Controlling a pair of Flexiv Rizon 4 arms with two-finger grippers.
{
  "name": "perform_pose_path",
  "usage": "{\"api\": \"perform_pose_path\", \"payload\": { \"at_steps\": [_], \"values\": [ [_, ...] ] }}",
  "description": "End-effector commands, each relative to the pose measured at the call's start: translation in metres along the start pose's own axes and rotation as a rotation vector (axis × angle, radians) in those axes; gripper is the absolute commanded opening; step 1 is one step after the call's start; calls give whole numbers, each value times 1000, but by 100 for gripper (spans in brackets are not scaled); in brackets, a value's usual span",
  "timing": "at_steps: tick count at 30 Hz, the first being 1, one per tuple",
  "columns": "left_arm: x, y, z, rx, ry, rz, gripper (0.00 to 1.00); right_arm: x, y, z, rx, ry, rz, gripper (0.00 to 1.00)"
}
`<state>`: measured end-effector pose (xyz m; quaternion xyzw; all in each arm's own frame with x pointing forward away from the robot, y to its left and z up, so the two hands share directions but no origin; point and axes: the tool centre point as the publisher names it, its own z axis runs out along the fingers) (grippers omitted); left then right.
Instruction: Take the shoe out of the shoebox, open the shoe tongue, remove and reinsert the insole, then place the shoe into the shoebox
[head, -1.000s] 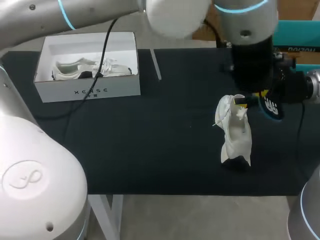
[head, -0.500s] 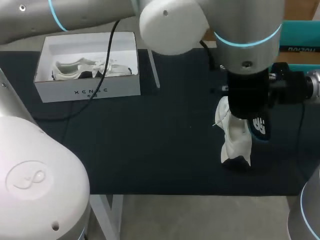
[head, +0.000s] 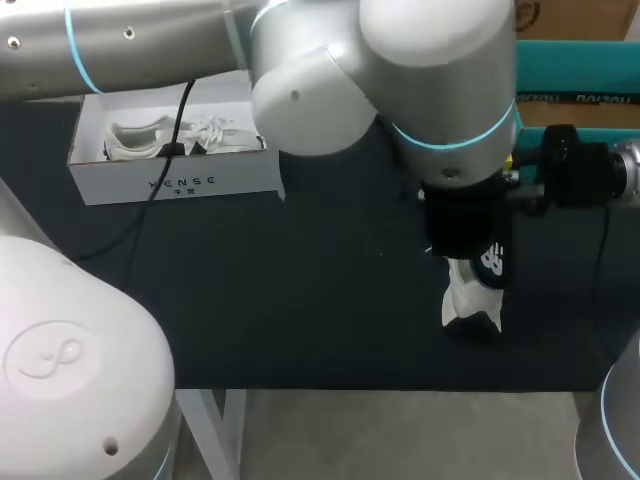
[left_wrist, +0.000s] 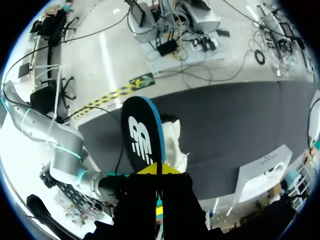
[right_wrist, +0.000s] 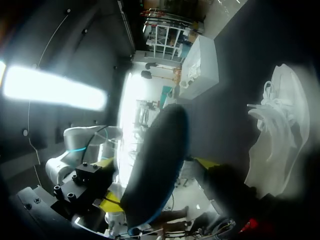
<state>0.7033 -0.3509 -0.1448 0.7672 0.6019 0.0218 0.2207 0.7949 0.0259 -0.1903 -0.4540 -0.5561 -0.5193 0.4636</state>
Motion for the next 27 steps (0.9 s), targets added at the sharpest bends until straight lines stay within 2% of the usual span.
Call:
{"api": "perform_pose_path", "payload": {
  "at_steps": [1, 8, 9, 10, 11, 27],
  "values": [
    [-3, 9, 6, -17, -15, 6, 0, 0, 0, 0, 0, -2, 1, 100],
    [-1, 10, 12, -18, -26, -22, 0, 0, 0, 0, 0, -2, 1, 100],
    [-1, 9, 14, -13, -28, -26, 0, 0, 0, 0, 0, -2, 1, 86],
    [-1, 8, 16, -9, -30, -29, 0, 0, 0, 0, 0, -2, 1, 46],
    [-2, 7, 18, -4, -32, -31, 0, 0, 0, 0, 0, -2, 1, 0],
    [-10, 8, 23, 18, -35, -43, 0, 0, 0, 0, 0, -2, 1, 0]
  ]
}}
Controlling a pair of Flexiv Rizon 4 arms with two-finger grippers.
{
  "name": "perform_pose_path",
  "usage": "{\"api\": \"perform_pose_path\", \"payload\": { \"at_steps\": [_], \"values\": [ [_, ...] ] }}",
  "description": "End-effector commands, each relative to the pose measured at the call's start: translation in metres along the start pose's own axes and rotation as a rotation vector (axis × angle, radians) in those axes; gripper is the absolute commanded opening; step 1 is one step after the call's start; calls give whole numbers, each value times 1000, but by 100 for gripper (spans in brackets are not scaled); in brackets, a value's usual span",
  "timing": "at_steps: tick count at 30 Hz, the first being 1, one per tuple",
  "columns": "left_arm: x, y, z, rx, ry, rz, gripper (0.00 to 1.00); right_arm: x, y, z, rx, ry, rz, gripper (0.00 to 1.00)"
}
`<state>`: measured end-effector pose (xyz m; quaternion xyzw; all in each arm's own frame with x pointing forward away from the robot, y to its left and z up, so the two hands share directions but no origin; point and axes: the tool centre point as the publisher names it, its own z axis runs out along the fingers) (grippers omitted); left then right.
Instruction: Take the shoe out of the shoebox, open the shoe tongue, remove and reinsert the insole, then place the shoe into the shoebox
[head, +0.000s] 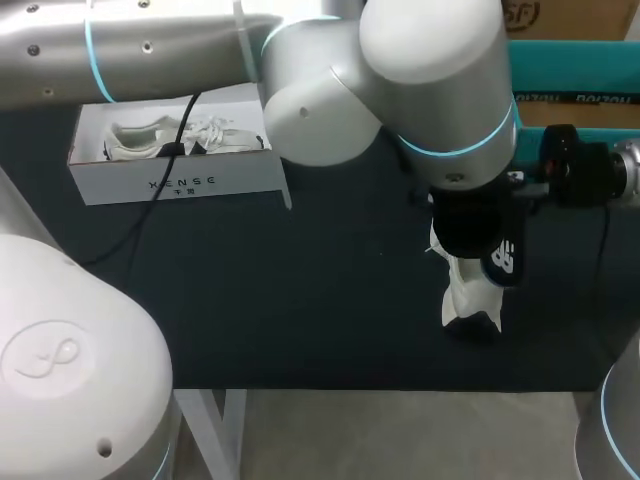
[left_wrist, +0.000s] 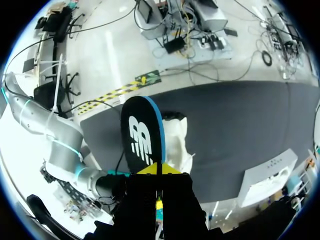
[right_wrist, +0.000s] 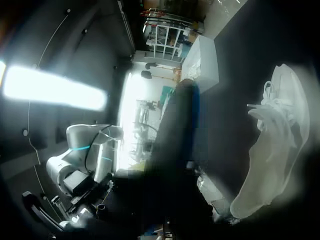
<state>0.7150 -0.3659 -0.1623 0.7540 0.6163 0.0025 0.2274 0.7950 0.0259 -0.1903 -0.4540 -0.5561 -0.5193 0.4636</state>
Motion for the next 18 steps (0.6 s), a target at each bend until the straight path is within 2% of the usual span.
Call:
{"api": "perform_pose_path", "payload": {
  "at_steps": [1, 5, 6, 7, 10, 13, 16, 18],
  "values": [
    [-4, 1, -3, 15, -2, 3, 0, 0, 0, 0, 0, -2, 1, 0],
    [-5, -2, -11, 28, -29, 3, 0, 0, 0, 0, 0, -2, 1, 0],
    [-5, -3, -13, 26, -35, 4, 35, 0, 0, 0, 0, -2, 1, 0],
    [-5, -4, -14, 32, -40, 0, 98, 0, 0, 0, 0, -2, 1, 0],
    [-5, -8, -22, 39, -62, 30, 100, 0, 0, 0, 0, -2, 1, 0],
    [-5, -16, -40, 68, -69, 79, 100, 0, 0, 0, 0, -2, 1, 0],
    [1, -20, -58, 158, -53, 119, 100, 0, 0, 0, 0, -2, 1, 0],
    [7, -15, -67, 254, -34, 133, 100, 0, 0, 0, 0, -2, 1, 0]
  ]
}}
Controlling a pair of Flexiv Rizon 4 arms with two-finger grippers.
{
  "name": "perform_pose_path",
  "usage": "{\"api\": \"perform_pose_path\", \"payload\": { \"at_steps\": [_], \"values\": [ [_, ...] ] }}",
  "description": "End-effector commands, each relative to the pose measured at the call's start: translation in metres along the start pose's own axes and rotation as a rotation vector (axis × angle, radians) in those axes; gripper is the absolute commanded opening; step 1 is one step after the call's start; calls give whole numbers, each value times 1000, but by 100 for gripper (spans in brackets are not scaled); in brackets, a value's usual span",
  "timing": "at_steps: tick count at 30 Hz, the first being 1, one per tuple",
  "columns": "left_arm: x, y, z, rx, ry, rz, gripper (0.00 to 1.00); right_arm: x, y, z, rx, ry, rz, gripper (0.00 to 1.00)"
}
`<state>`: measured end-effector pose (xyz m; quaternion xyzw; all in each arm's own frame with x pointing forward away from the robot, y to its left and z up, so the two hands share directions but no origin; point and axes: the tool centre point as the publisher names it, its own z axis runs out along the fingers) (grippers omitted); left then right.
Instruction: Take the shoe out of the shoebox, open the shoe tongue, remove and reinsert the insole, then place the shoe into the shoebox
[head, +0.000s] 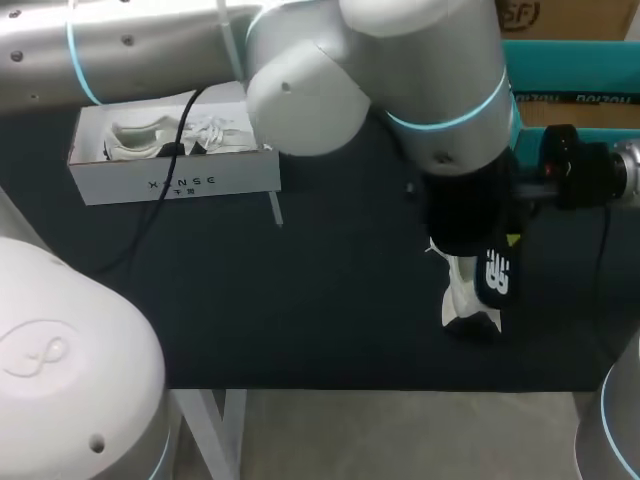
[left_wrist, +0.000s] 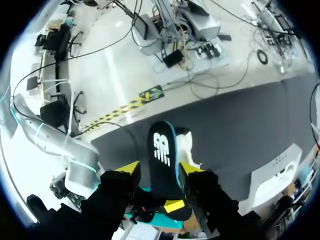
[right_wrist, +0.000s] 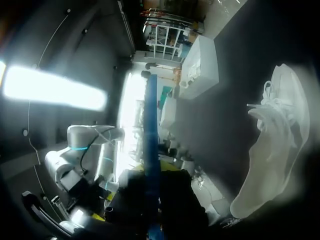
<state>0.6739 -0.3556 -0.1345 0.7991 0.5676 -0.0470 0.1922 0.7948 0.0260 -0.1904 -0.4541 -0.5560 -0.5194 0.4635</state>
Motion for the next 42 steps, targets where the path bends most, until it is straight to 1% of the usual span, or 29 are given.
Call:
{"api": "perform_pose_path", "payload": {
  "at_steps": [1, 2, 3, 5, 7, 8, 10, 11, 12, 13, 14, 15, 16, 18, 21, 25, 26, 42],
  "values": [
    [19, 11, -34, 142, 35, 23, 100, 0, 0, 0, 0, -2, 1, 0],
    [23, 14, -39, 169, 61, 13, 100, 0, 0, 0, 0, -2, 1, 0],
    [27, 18, -44, 195, 54, 31, 100, 0, 0, 0, 0, -2, 1, 0],
    [34, 24, -54, 199, 88, 23, 100, 0, 0, 0, 0, -2, 1, 0],
    [41, 33, -62, 245, 84, 48, 100, 0, 0, 0, 0, -2, 1, 0],
    [43, 39, -64, 274, 102, 50, 100, 0, 0, 0, 0, -2, 1, 0],
    [45, 51, -64, 349, 98, 99, 100, 0, 0, 0, 0, -2, 1, 0],
    [44, 56, -63, 386, 121, 111, 100, 0, 0, 0, 0, -2, 1, 0],
    [44, 61, -62, 401, 144, 120, 100, 0, 0, 0, 0, -2, 1, 0],
    [43, 66, -59, 443, 131, 137, 100, 0, 0, 0, 0, -2, 1, 0],
    [42, 70, -56, 454, 159, 133, 100, 0, 0, 0, 0, -2, 1, 0],
    [40, 72, -55, 444, 171, 148, 100, 0, 0, 0, 0, -2, 1, 0],
    [37, 74, -53, 453, 141, 180, 100, 0, 0, 0, 0, -2, 1, 0],
    [32, 75, -48, 464, 182, 193, 100, 0, 0, 0, 0, -2, 1, 0],
    [26, 76, -44, 466, 177, 206, 100, 0, 0, 0, 0, -2, 1, 0],
    [27, 75, -45, 453, 153, 220, 100, 0, 0, 0, 0, -2, 1, 0],
    [28, 75, -47, 457, 181, 195, 100, 0, 0, 0, 0, -2, 1, 0],
    [28, 75, -47, 457, 181, 195, 100, 0, 0, 0, 0, -2, 1, 0]
  ]
}}
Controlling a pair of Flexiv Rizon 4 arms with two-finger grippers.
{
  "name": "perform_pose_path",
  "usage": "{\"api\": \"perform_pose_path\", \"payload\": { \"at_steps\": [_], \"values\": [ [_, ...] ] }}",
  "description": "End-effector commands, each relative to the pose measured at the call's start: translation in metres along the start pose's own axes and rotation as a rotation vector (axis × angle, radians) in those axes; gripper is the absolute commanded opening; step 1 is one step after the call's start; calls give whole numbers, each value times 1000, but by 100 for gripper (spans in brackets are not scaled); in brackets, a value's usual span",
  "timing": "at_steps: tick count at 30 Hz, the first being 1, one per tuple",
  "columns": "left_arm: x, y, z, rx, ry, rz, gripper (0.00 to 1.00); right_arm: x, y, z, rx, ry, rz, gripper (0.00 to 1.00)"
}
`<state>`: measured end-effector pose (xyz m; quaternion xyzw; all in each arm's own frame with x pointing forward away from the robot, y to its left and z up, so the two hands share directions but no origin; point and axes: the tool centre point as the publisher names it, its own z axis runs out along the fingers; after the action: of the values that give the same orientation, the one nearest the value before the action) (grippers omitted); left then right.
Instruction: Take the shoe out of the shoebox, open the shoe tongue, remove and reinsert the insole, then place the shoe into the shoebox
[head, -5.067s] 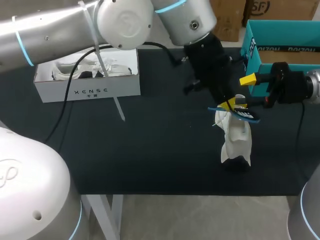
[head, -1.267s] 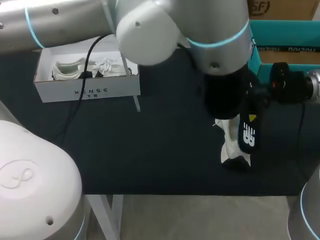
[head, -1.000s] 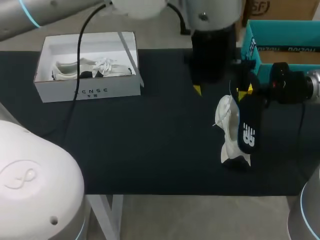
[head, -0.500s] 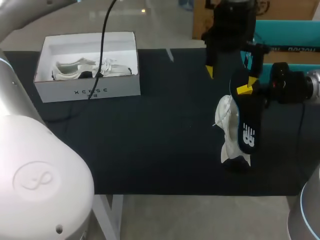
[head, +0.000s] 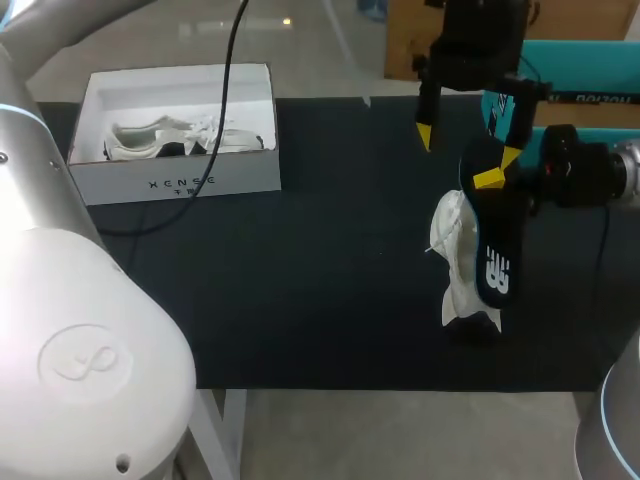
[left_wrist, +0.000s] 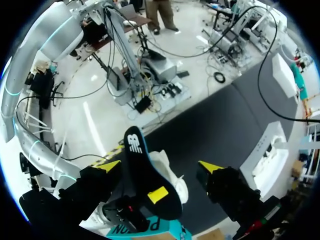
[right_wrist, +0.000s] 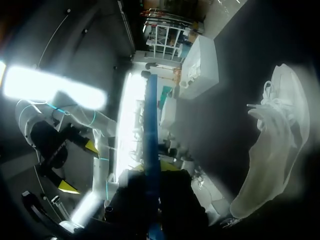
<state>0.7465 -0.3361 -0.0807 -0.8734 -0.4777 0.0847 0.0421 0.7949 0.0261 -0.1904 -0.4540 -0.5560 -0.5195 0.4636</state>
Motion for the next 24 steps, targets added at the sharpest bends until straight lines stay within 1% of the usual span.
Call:
{"api": "perform_pose_path", "payload": {
  "at_steps": [1, 16, 18, 20, 24],
  "values": [
    [1, 0, 0, -3, 2, 0, 100, 0, 0, 0, 0, -2, 1, 0],
    [1, 0, 0, -3, 2, 0, 100, 0, 0, 0, 0, -2, 1, 0],
    [2, 8, -4, -47, 20, -50, 100, 0, 0, 0, 0, -2, 1, 0],
    [5, 9, -9, -119, 70, -109, 100, 0, 0, 0, 0, -2, 1, 0],
    [9, 6, -9, -169, 171, -253, 100, 0, 0, 0, 0, -2, 1, 0]
  ]
}}
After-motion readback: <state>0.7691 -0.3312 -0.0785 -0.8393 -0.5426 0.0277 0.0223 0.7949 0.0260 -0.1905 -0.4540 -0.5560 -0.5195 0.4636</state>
